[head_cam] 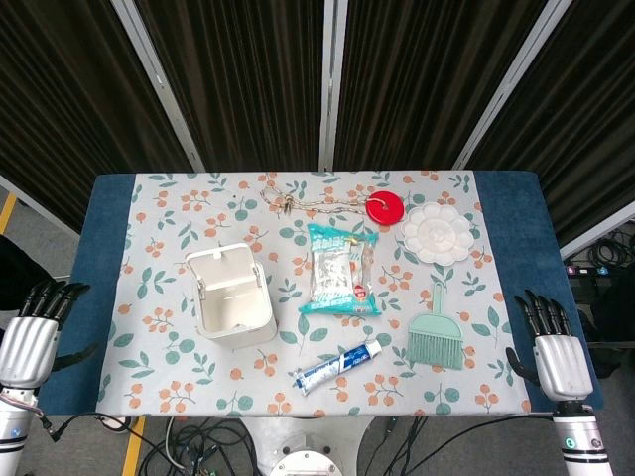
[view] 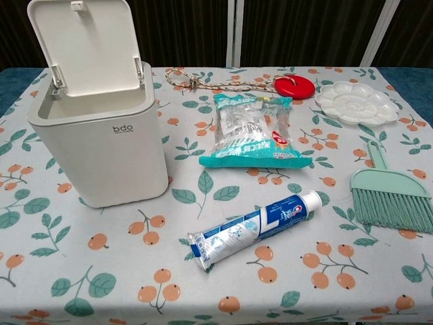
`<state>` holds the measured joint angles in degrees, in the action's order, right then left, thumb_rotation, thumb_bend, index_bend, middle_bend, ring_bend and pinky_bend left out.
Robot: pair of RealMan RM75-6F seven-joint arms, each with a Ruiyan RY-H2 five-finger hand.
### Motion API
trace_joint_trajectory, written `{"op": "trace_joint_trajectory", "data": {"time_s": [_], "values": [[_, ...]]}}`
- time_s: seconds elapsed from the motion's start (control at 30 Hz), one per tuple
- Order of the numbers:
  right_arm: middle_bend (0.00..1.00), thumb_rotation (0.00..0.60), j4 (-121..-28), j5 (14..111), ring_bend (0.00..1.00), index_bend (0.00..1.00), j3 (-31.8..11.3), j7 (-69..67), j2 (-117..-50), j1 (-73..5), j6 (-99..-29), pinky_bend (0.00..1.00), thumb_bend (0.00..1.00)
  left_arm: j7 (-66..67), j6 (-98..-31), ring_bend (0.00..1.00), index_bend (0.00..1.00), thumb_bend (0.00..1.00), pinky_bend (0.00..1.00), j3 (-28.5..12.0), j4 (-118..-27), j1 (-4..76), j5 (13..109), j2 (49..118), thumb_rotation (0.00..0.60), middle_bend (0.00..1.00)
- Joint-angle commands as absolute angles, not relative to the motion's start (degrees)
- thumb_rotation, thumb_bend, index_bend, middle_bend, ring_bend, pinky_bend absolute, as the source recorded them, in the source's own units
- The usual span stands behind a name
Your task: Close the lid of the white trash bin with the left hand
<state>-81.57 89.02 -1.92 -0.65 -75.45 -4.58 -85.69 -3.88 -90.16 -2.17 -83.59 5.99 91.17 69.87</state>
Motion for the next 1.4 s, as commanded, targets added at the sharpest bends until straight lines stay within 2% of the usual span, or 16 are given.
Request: {"op": "trace_joint_trajectory", "data": {"time_s": [0.03, 0.23, 0.33, 0.63, 0.8, 0.83, 0.9, 0.97, 1.2, 1.4], "values": [[0.00, 0.600, -81.39, 89.25, 0.00, 0.00, -1.75, -0.56, -75.30, -4.48, -85.87, 0.00, 0.26, -4.10, -89.99, 0.12, 0.18, 0.16, 0.12, -2.12, -83.77, 6.09, 91.23, 69.77, 0.600, 0.18], [0.00, 0.600, -80.70, 88.61, 0.00, 0.00, -2.06, -1.20, -75.10, -4.39, -85.78, 0.00, 0.26, -7.61, -89.21, 0.12, 0.18, 0.19, 0.12, -3.15, -84.14, 6.95, 90.37, 69.32, 0.600, 0.18], [0.00, 0.600, -80.58, 88.89, 0.00, 0.00, -1.82, -0.91, -75.07, -4.44, -85.62, 0.00, 0.26, -13.72, -87.19, 0.12, 0.18, 0.19, 0.12, -5.15, -85.40, 8.87, 88.81, 68.27, 0.600, 0.18], [0.00, 0.600, -80.92, 88.78, 0.00, 0.00, -1.87, -0.31, -74.97, -4.43, -85.59, 0.00, 0.26, -37.61, -74.67, 0.12, 0.17, 0.14, 0.12, -11.40, -91.24, 17.79, 84.41, 63.29, 0.600, 0.18], [0.00, 0.600, -80.80, 88.58, 0.00, 0.00, -1.81, -0.23, -75.15, -4.61, -84.99, 0.00, 0.26, -56.91, -64.15, 0.12, 0.17, 0.11, 0.12, -13.02, -93.86, 23.50, 83.69, 59.57, 0.590, 0.22], [0.00, 0.600, -80.74, 88.50, 0.00, 0.00, -1.81, -0.30, -75.20, -4.66, -84.82, 0.00, 0.26, -59.90, -62.45, 0.12, 0.17, 0.11, 0.12, -13.11, -94.00, 24.44, 83.86, 59.08, 0.563, 0.22], [0.00, 0.600, -80.60, 88.38, 0.00, 0.00, -1.81, -0.42, -75.31, -4.76, -84.54, 0.00, 0.26, -67.26, -58.71, 0.12, 0.17, 0.09, 0.12, -13.18, -94.29, 26.74, 84.95, 57.92, 0.463, 0.23], [0.00, 0.600, -80.50, 88.38, 0.00, 0.00, -1.82, -0.48, -75.40, -4.82, -84.45, 0.00, 0.26, -73.01, -56.44, 0.12, 0.17, 0.08, 0.12, -12.86, -94.11, 28.56, 86.97, 57.05, 0.405, 0.23], [0.00, 0.600, -80.48, 88.20, 0.00, 0.00, -1.92, -0.74, -75.28, -4.79, -84.49, 0.00, 0.26, -83.77, -52.38, 0.12, 0.16, 0.07, 0.12, -10.38, -92.57, 34.46, 93.72, 56.06, 0.387, 0.24], [0.00, 0.600, -79.91, 88.01, 0.00, 0.00, -1.81, -1.12, -75.54, -4.72, -84.28, 0.00, 0.26, -86.03, -51.47, 0.12, 0.16, 0.07, 0.12, -7.36, -92.16, 37.92, 97.91, 55.87, 0.389, 0.26]]}}
